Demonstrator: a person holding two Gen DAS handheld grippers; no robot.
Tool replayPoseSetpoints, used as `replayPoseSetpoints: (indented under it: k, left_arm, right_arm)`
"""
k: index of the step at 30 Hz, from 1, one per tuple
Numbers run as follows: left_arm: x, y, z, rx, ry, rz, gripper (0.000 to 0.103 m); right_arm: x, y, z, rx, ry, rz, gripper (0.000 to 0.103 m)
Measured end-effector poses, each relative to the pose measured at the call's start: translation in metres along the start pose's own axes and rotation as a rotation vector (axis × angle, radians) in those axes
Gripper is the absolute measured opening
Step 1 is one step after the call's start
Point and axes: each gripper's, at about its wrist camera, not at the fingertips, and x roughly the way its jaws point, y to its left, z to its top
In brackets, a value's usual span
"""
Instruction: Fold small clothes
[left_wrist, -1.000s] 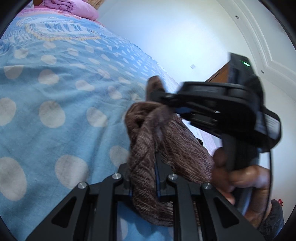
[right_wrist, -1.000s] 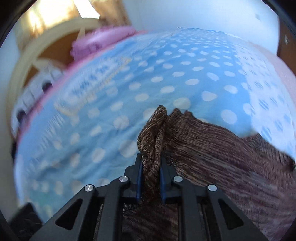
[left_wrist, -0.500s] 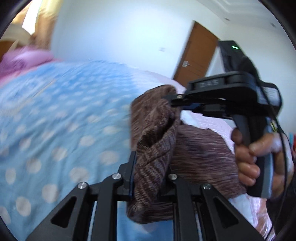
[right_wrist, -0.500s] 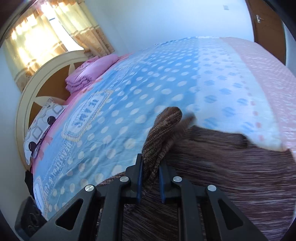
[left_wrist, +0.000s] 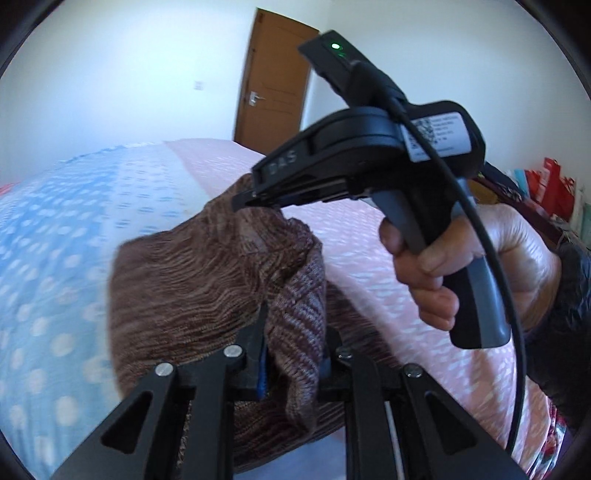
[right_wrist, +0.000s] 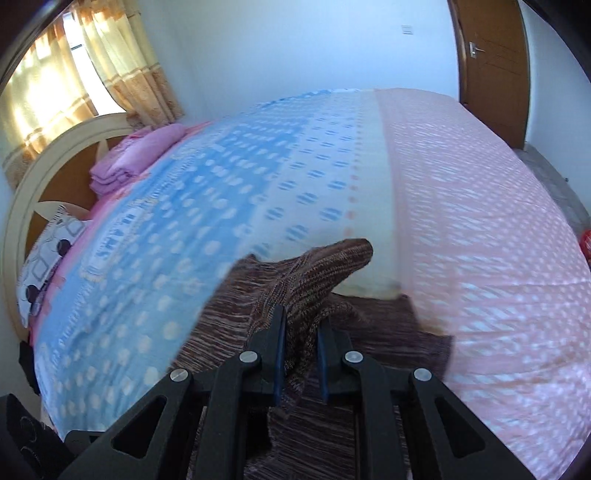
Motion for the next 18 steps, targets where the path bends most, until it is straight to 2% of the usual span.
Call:
replayPoseSetpoints:
  k: [7, 13, 15, 17, 18]
  left_arm:
    - [0.045, -0.026, 0.001, 0.015, 0.08, -0.034, 0.017]
    - [0.061, -0.041, -0.013, 0.062, 0.154, 0.013, 0.018]
    - [0.06, -0.043, -0.015, 0.071, 0.153, 0.018, 0.022]
    - [0.052, -0.042, -0.017, 0.063, 0.162, -0.018, 0.038]
    - [0.048, -0.04, -0.019, 0.057, 0.168, -0.038, 0.042]
  right_arm:
    - [0.01, -0.056, -0.021, 0.035, 0.04, -0.021, 0.014]
    - [0.025, -0.079, -0.044, 0.082, 0.055, 0.013, 0.014]
    - [0.029, -0.084, -0.054, 0.108, 0.056, 0.03, 0.015]
    - [0.029, -0.088, -0.062, 0.137, 0.045, 0.041, 0.016]
    - [0.026, -0.09, -0.067, 0.157, 0.032, 0.043, 0.016]
